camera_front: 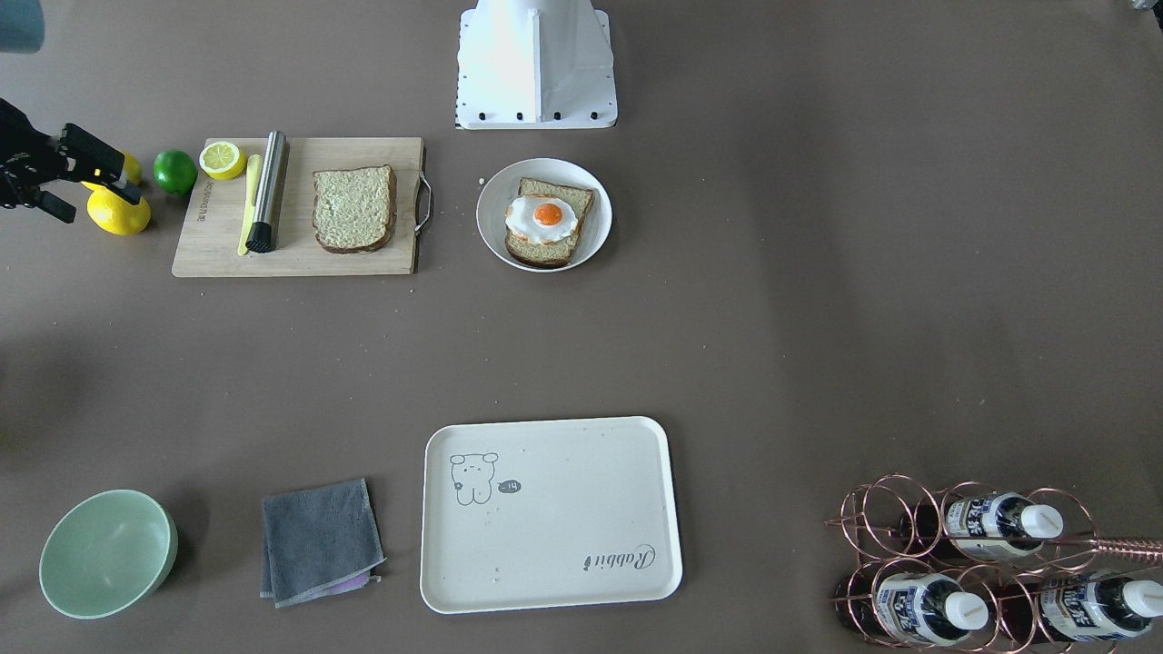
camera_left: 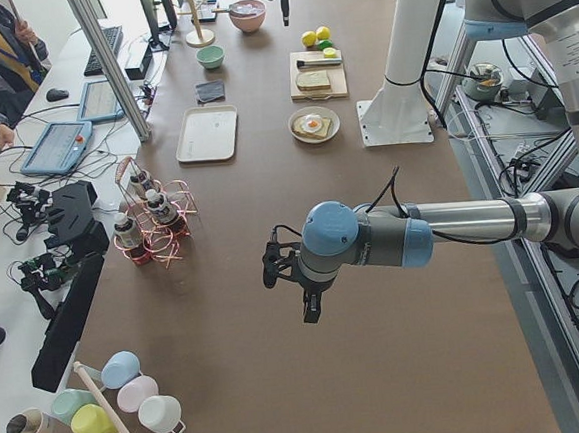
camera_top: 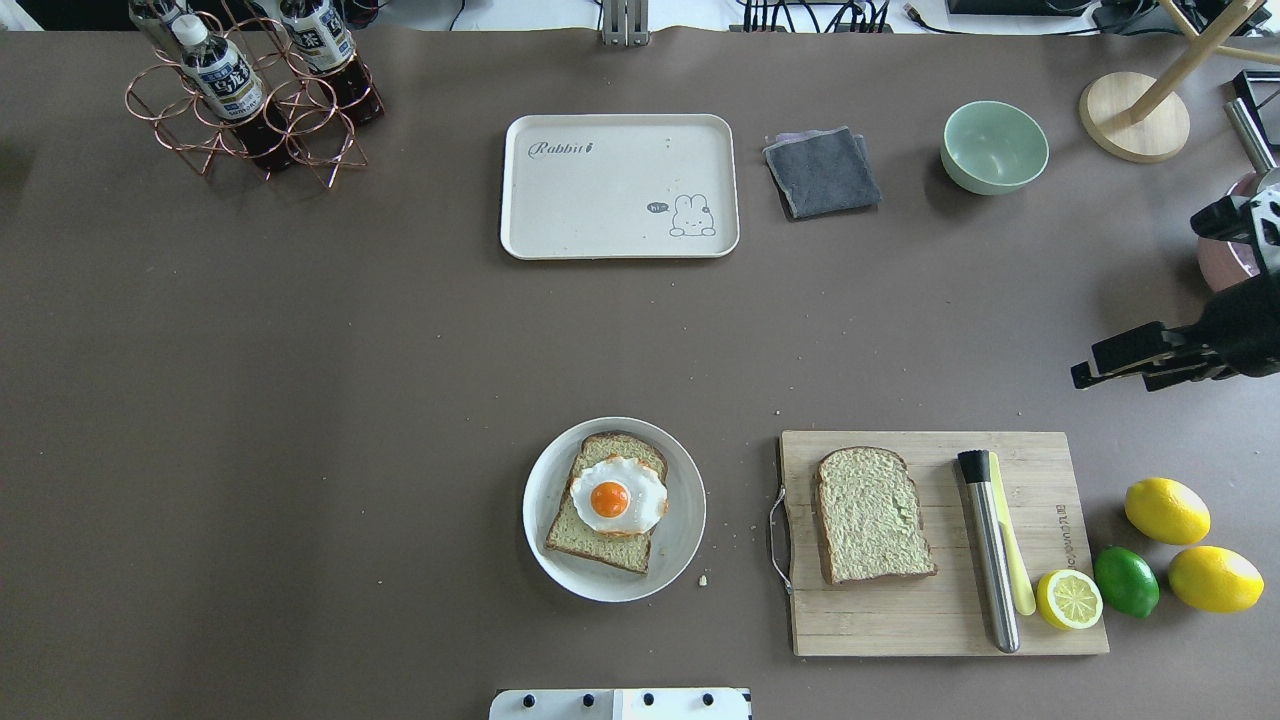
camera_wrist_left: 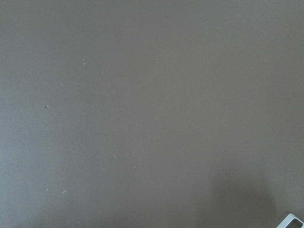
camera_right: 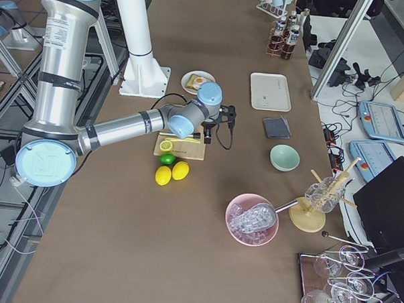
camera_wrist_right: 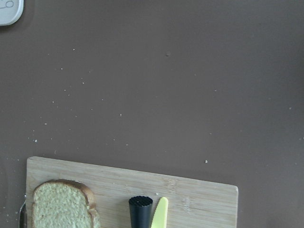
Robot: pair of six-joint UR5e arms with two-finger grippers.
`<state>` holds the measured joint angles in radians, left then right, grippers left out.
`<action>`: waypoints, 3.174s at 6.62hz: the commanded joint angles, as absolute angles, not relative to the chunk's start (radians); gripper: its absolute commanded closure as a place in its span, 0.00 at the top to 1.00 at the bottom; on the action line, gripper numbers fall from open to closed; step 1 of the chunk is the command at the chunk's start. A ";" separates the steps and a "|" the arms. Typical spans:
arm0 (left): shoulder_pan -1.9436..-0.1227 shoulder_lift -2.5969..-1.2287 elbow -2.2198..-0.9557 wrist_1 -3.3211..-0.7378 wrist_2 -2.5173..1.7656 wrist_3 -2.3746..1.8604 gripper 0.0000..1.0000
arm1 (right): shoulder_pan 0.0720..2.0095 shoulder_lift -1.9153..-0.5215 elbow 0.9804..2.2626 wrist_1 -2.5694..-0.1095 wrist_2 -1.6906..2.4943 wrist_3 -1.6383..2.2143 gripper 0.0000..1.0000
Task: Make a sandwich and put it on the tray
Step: 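Move the right gripper over the plain bread slice on the cutting board, then lower the right gripper and grasp the plain bread slice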
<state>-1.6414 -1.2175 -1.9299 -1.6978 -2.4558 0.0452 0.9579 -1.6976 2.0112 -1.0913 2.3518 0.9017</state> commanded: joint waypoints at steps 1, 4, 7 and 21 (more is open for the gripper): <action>-1.640 -1.216 -1.921 -1.779 -2.456 0.035 0.98 | 0.756 -1.620 2.036 -1.059 2.196 1.042 0.98; -1.637 -1.218 -1.907 -1.784 -2.456 0.035 0.98 | 0.600 -1.582 2.019 -1.055 2.114 1.135 0.69; -1.637 -1.223 -1.899 -1.786 -2.451 0.034 0.98 | 0.554 -1.566 1.917 -0.956 2.121 1.190 0.63; -1.661 -1.216 -1.910 -1.786 -2.454 0.043 0.98 | 0.548 -1.580 1.888 -0.922 2.135 1.247 0.00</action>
